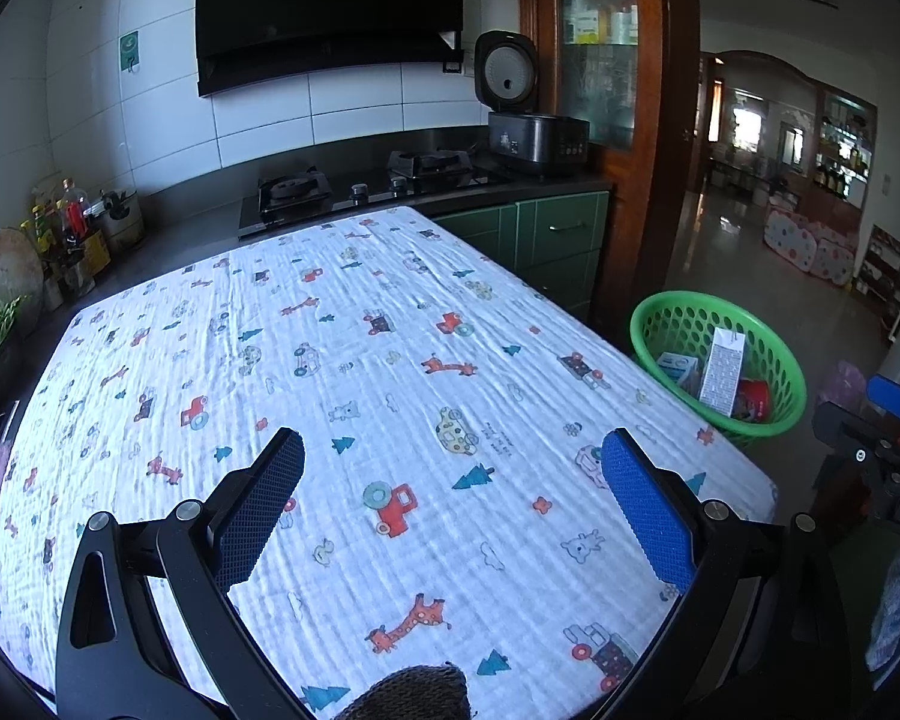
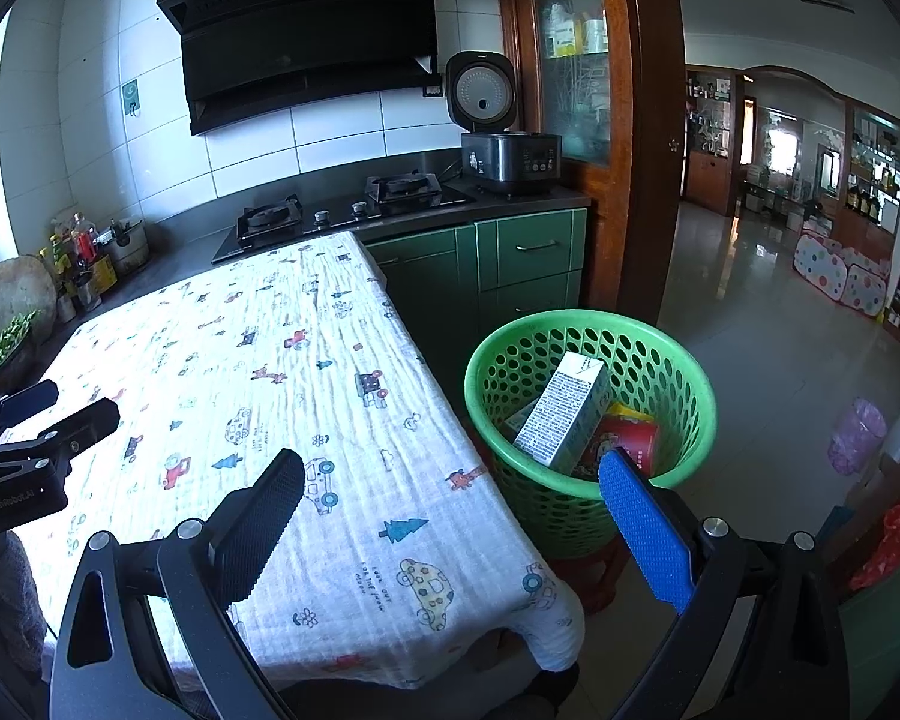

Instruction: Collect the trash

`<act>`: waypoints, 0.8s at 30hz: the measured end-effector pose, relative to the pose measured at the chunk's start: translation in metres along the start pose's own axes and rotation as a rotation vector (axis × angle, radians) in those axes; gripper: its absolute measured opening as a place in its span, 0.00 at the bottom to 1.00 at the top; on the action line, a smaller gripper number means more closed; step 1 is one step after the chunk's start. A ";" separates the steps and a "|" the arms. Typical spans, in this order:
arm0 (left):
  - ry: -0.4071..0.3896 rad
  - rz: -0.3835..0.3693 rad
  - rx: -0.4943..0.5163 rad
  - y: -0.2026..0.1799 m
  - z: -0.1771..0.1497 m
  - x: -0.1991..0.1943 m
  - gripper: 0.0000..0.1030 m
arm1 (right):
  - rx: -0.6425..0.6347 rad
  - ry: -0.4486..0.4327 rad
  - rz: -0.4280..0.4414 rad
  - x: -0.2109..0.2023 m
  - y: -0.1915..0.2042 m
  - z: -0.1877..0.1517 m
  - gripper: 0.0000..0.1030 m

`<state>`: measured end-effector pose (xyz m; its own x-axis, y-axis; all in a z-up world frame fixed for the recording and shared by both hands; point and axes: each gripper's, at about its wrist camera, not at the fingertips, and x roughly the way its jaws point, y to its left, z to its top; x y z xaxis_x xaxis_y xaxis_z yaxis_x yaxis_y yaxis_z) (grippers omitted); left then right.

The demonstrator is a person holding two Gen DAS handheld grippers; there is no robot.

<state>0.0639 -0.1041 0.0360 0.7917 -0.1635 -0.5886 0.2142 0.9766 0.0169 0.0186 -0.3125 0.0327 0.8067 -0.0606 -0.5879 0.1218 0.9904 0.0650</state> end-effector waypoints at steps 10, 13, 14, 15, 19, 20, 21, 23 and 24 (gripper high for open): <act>0.002 -0.002 -0.003 -0.001 -0.002 0.000 0.95 | -0.004 0.002 0.009 0.002 0.001 -0.003 0.93; 0.001 -0.001 -0.002 0.000 -0.002 0.000 0.95 | -0.004 0.001 0.010 0.002 0.001 -0.003 0.93; 0.003 -0.002 -0.002 0.000 -0.001 0.001 0.95 | -0.004 0.001 0.010 0.003 0.001 -0.003 0.93; 0.002 -0.002 -0.003 -0.001 -0.002 0.001 0.95 | -0.004 0.002 0.009 0.002 0.001 -0.003 0.93; 0.003 -0.004 -0.002 0.000 -0.003 0.001 0.95 | -0.006 0.003 0.011 0.002 0.001 -0.002 0.93; 0.002 -0.005 -0.002 -0.001 -0.004 0.001 0.95 | -0.007 0.004 0.012 0.002 0.002 -0.002 0.93; 0.001 -0.005 -0.001 -0.002 -0.004 0.001 0.95 | -0.007 0.004 0.012 0.002 0.002 -0.002 0.93; 0.000 -0.007 -0.001 -0.003 -0.005 0.001 0.95 | -0.006 0.003 0.014 0.002 0.002 -0.002 0.93; -0.002 -0.007 -0.001 -0.003 -0.005 0.000 0.95 | -0.006 0.002 0.014 0.002 0.002 -0.002 0.93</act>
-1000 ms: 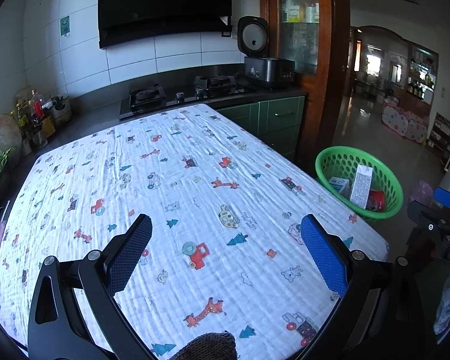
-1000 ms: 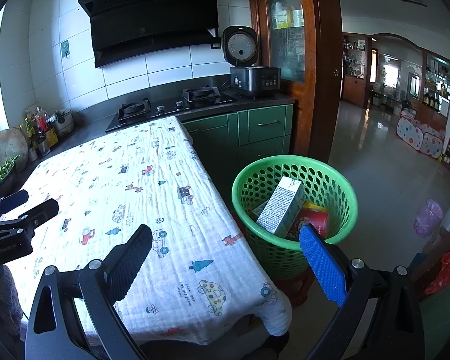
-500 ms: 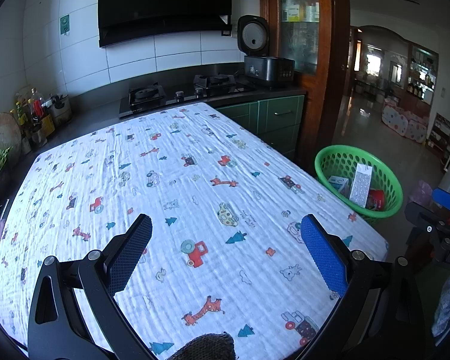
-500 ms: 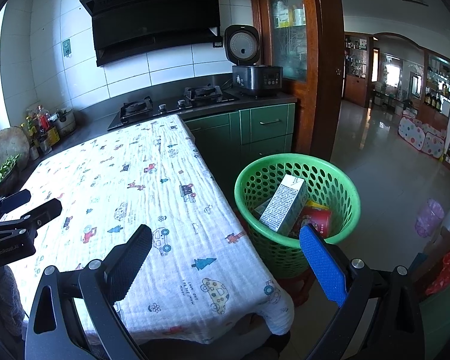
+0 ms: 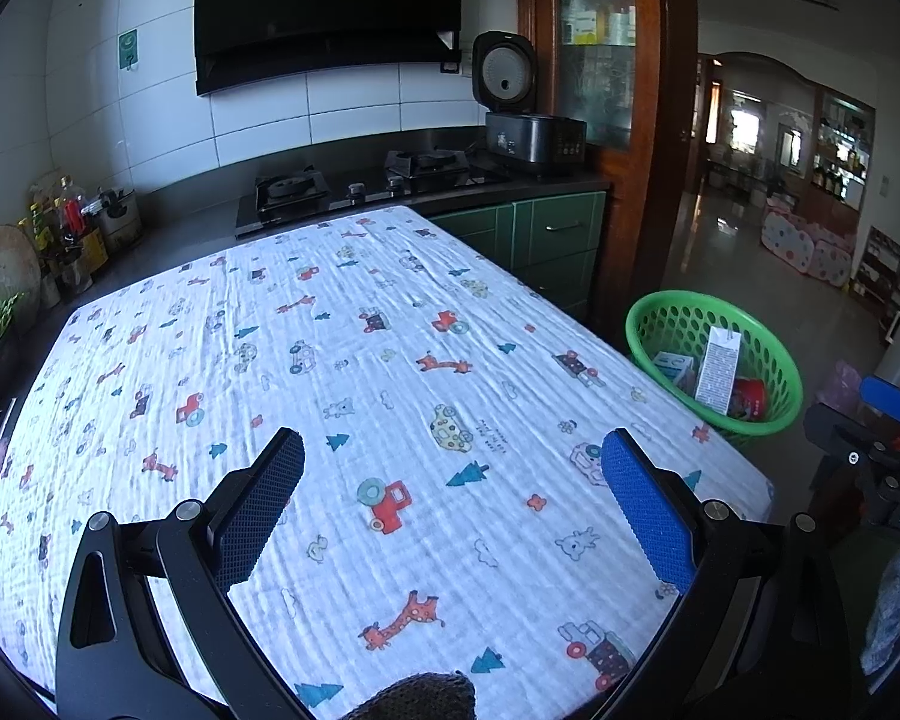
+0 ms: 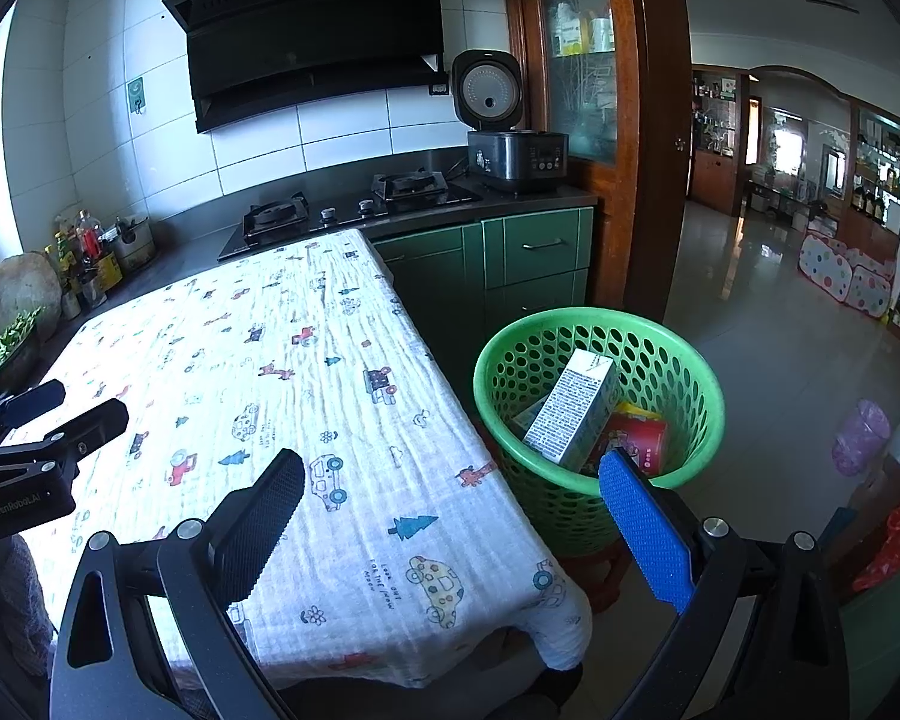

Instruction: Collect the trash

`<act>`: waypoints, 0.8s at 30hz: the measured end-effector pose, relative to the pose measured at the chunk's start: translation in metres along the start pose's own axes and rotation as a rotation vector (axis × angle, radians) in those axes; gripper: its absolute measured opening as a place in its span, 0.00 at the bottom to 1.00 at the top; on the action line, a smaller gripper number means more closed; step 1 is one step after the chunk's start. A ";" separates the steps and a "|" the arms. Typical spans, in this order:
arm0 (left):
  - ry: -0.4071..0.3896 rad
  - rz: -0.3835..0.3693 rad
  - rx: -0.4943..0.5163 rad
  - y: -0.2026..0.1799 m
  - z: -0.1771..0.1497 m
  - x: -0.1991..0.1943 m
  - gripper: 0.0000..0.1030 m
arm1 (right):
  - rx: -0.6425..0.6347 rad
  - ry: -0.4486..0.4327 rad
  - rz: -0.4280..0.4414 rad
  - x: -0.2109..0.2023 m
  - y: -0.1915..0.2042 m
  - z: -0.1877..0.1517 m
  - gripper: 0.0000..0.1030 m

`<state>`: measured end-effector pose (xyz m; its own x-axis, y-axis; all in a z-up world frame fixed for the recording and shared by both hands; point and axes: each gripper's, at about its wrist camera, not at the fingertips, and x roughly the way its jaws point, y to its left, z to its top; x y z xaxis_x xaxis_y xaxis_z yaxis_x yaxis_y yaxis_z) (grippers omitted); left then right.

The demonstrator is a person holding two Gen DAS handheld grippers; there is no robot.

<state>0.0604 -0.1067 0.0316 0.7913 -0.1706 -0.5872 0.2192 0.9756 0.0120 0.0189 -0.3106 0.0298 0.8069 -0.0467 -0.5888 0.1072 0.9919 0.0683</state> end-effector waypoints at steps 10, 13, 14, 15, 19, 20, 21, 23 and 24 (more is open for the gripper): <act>-0.042 0.040 -0.023 0.007 0.003 -0.007 0.95 | -0.013 0.000 0.009 0.001 0.006 0.002 0.93; -0.048 0.050 -0.025 0.010 0.003 -0.009 0.95 | -0.019 -0.007 0.016 0.001 0.008 0.004 0.93; -0.048 0.052 -0.024 0.011 0.004 -0.009 0.95 | -0.020 -0.008 0.018 0.001 0.008 0.004 0.93; -0.049 0.060 -0.025 0.011 0.004 -0.009 0.95 | -0.021 -0.009 0.020 0.001 0.009 0.004 0.93; -0.043 0.064 -0.039 0.014 0.004 -0.008 0.95 | -0.026 -0.015 0.029 0.002 0.010 0.004 0.93; -0.042 0.064 -0.039 0.014 0.004 -0.008 0.95 | -0.029 -0.017 0.031 0.002 0.010 0.004 0.93; -0.041 0.065 -0.038 0.014 0.004 -0.008 0.95 | -0.031 -0.018 0.034 0.002 0.011 0.004 0.93; -0.041 0.065 -0.039 0.015 0.004 -0.009 0.95 | -0.035 -0.020 0.036 0.003 0.012 0.004 0.93; -0.041 0.063 -0.039 0.016 0.003 -0.009 0.95 | -0.038 -0.020 0.037 0.003 0.013 0.004 0.93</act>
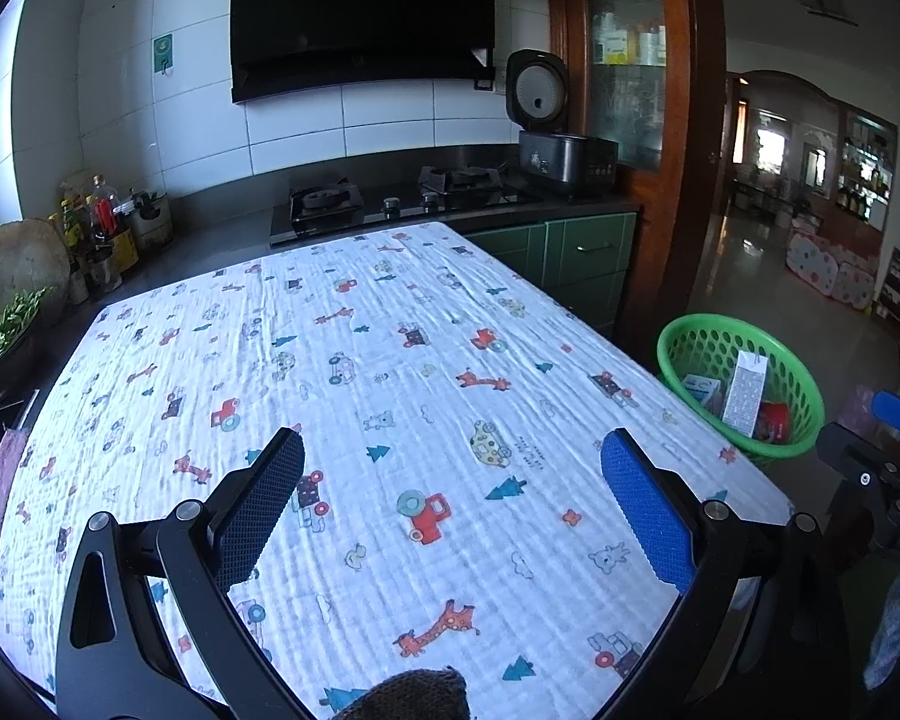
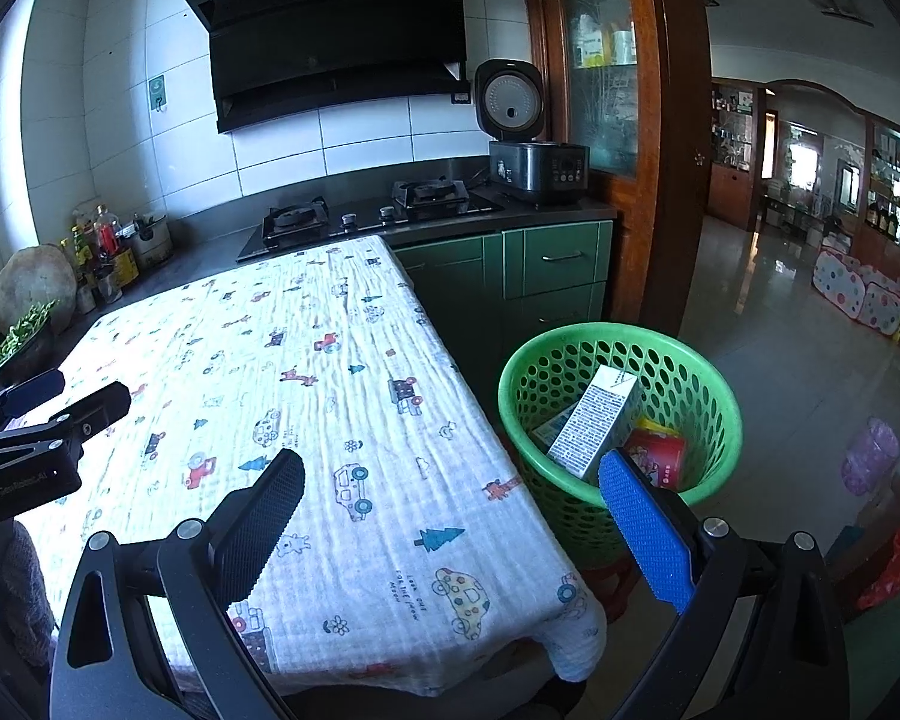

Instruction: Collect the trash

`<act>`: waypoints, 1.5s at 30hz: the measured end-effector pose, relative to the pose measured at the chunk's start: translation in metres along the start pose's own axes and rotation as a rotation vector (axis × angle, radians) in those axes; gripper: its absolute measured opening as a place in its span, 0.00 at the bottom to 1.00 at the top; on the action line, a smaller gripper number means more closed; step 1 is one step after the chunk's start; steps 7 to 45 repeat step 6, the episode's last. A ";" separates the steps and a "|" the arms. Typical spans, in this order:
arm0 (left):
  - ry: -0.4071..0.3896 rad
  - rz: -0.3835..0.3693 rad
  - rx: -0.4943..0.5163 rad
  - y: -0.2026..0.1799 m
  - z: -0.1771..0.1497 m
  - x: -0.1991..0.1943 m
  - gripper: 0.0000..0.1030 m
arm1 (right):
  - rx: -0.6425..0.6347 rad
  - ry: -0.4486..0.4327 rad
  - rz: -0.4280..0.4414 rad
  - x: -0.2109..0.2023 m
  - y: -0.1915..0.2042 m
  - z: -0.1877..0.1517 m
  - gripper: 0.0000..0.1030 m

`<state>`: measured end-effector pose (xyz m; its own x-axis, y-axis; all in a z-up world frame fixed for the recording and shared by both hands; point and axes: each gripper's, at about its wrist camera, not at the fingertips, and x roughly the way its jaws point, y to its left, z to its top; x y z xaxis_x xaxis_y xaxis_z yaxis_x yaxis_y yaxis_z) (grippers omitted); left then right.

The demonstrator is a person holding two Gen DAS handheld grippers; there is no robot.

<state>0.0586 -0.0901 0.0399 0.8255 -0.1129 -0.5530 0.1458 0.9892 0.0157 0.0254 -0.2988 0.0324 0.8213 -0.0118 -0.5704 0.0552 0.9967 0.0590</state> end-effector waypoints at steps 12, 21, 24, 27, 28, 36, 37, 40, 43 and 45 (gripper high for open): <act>0.003 0.005 -0.002 0.002 -0.001 0.000 0.95 | -0.004 -0.004 0.007 0.001 0.003 -0.001 0.93; 0.003 0.005 -0.002 0.002 -0.001 0.000 0.95 | -0.004 -0.004 0.007 0.001 0.003 -0.001 0.93; 0.003 0.005 -0.002 0.002 -0.001 0.000 0.95 | -0.004 -0.004 0.007 0.001 0.003 -0.001 0.93; 0.003 0.005 -0.002 0.002 -0.001 0.000 0.95 | -0.004 -0.004 0.007 0.001 0.003 -0.001 0.93; 0.003 0.005 -0.002 0.002 -0.001 0.000 0.95 | -0.004 -0.004 0.007 0.001 0.003 -0.001 0.93; 0.003 0.005 -0.002 0.002 -0.001 0.000 0.95 | -0.004 -0.004 0.007 0.001 0.003 -0.001 0.93; 0.003 0.005 -0.002 0.002 -0.001 0.000 0.95 | -0.004 -0.004 0.007 0.001 0.003 -0.001 0.93; 0.003 0.005 -0.002 0.002 -0.001 0.000 0.95 | -0.004 -0.004 0.007 0.001 0.003 -0.001 0.93; 0.003 0.005 -0.002 0.002 -0.001 0.000 0.95 | -0.004 -0.004 0.007 0.001 0.003 -0.001 0.93; 0.003 0.005 -0.002 0.002 -0.001 0.000 0.95 | -0.004 -0.004 0.007 0.001 0.003 -0.001 0.93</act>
